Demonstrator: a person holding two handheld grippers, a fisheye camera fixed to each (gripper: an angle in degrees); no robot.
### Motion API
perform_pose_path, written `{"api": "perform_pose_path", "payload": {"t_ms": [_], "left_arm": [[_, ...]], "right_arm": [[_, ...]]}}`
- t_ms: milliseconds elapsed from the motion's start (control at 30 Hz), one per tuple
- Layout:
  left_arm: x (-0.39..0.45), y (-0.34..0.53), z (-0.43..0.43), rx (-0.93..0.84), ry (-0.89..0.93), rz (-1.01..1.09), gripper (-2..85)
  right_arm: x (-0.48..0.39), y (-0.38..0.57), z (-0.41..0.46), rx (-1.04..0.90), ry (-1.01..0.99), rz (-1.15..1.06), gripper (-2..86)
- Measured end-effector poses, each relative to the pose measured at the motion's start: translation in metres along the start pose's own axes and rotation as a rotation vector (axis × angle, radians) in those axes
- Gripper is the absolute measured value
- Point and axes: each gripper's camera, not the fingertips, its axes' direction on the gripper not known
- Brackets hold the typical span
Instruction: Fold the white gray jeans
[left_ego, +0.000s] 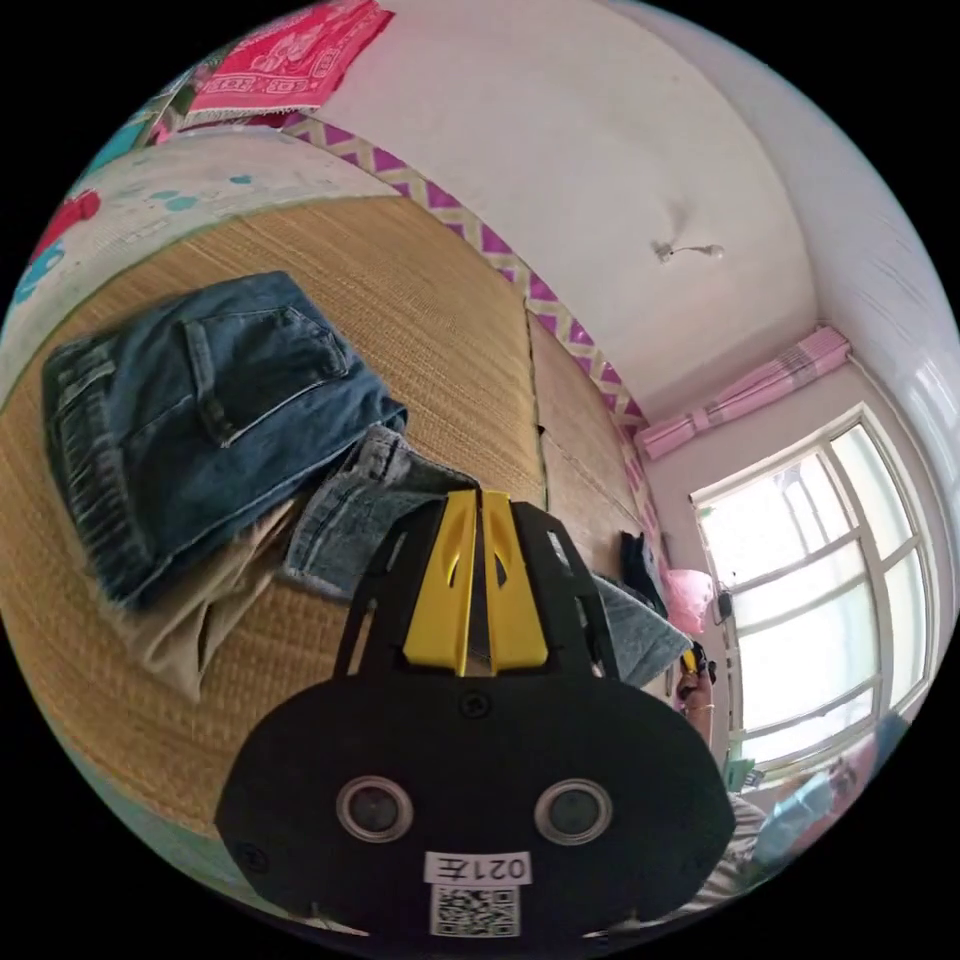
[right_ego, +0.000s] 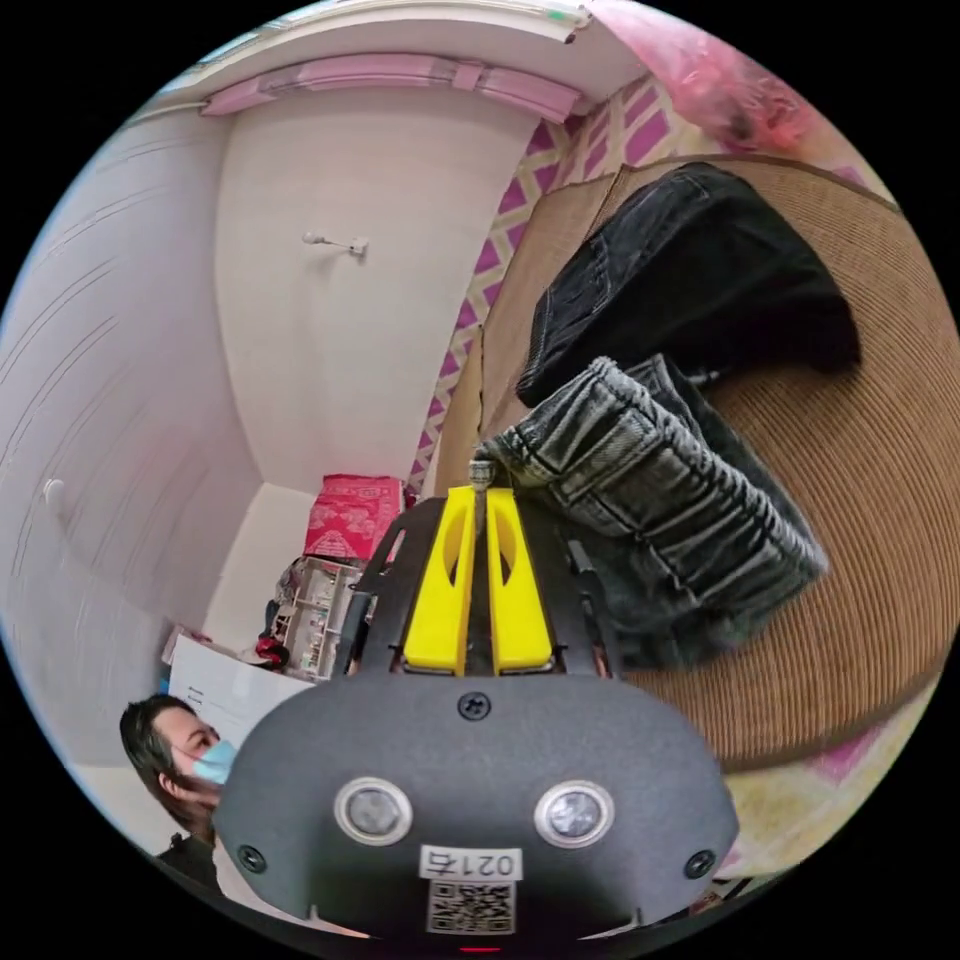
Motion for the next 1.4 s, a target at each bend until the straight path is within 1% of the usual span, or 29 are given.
{"api": "perform_pose_path", "payload": {"t_ms": [67,100,167,233,333,433,500,533,567,600,633,667,700,733,767,800,833,900,1000,1067,1100,1133,1167,1300,1400], "left_arm": [[-0.004,-0.050,0.078,-0.065,-0.090,-0.033,-0.9],[-0.009,-0.059,0.097,-0.080,-0.106,-0.047,-0.9],[-0.038,-0.077,0.158,-0.137,-0.113,-0.117,-0.8],[-0.053,-0.075,0.174,-0.117,-0.083,-0.153,-0.7],[-0.046,-0.071,0.171,-0.117,-0.010,-0.062,-0.5],[-0.015,-0.057,0.156,-0.125,0.004,0.078,-0.7],[0.013,-0.045,0.152,-0.138,0.026,0.192,-0.8],[0.035,-0.038,0.154,-0.152,0.031,0.274,-0.8],[0.059,-0.031,0.159,-0.166,0.017,0.366,-0.8],[0.072,-0.027,0.163,-0.177,-0.006,0.413,-0.7],[0.099,-0.021,0.173,-0.199,-0.070,0.517,-0.6],[0.127,-0.013,0.187,-0.213,-0.144,0.630,-0.2],[0.141,-0.010,0.194,-0.216,-0.174,0.689,0.0],[0.168,-0.002,0.209,-0.224,-0.205,0.806,1.0],[0.193,0.005,0.225,-0.237,-0.187,0.911,3.1],[0.205,0.008,0.234,-0.245,-0.167,0.963,4.6],[0.227,0.011,0.252,-0.262,-0.137,1.041,6.9],[0.259,0.014,0.284,-0.307,-0.111,1.116,9.1],[0.302,0.017,0.341,-0.394,-0.123,1.203,10.2],[0.321,0.022,0.384,-0.468,-0.195,1.246,7.4],[0.324,0.023,0.393,-0.483,-0.229,1.254,6.3],[0.329,0.021,0.397,-0.478,-0.224,1.265,3.7],[0.333,0.014,0.396,-0.482,-0.210,1.241,0.5],[0.334,-0.009,0.384,-0.446,-0.153,1.145,-0.7],[0.318,-0.019,0.392,-0.470,-0.107,1.064,-0.8]], "right_arm": [[0.011,-0.060,0.042,-0.017,0.047,0.024,3.0],[0.026,-0.095,0.071,-0.036,0.075,0.054,4.2],[0.051,-0.135,0.105,-0.061,0.102,0.090,4.6],[0.060,-0.160,0.121,-0.070,0.060,0.075,5.2],[0.017,-0.179,0.124,-0.095,0.055,-0.043,7.7],[-0.061,-0.183,0.121,-0.114,0.128,-0.275,7.2],[-0.129,-0.188,0.137,-0.148,0.242,-0.479,6.4],[-0.146,-0.190,0.146,-0.165,0.282,-0.541,6.2],[-0.183,-0.192,0.172,-0.215,0.401,-0.674,6.2],[-0.215,-0.192,0.206,-0.266,0.557,-0.811,6.4],[-0.229,-0.191,0.225,-0.295,0.634,-0.884,6.6],[-0.251,-0.188,0.263,-0.357,0.770,-1.023,7.5],[-0.269,-0.186,0.299,-0.435,0.847,-1.156,8.7],[-0.277,-0.185,0.314,-0.478,0.854,-1.213,9.1],[-0.290,-0.188,0.340,-0.555,0.849,-1.285,10.0],[-0.302,-0.194,0.362,-0.622,0.852,-1.323,9.2],[-0.306,-0.198,0.371,-0.650,0.856,-1.332,8.8],[-0.321,-0.216,0.402,-0.754,0.894,-1.331,3.8],[-0.352,-0.241,0.407,-0.763,0.888,-1.306,0.6],[-0.369,-0.262,0.401,-0.736,0.843,-1.246,0.1],[-0.378,-0.275,0.396,-0.722,0.817,-1.210,0.0],[-0.381,-0.282,0.394,-0.717,0.806,-1.191,-0.1],[-0.388,-0.294,0.391,-0.704,0.790,-1.153,-0.1],[-0.414,-0.324,0.388,-0.682,0.767,-1.100,0.1],[-0.415,-0.341,0.399,-0.702,0.781,-1.054,1.4]]}}
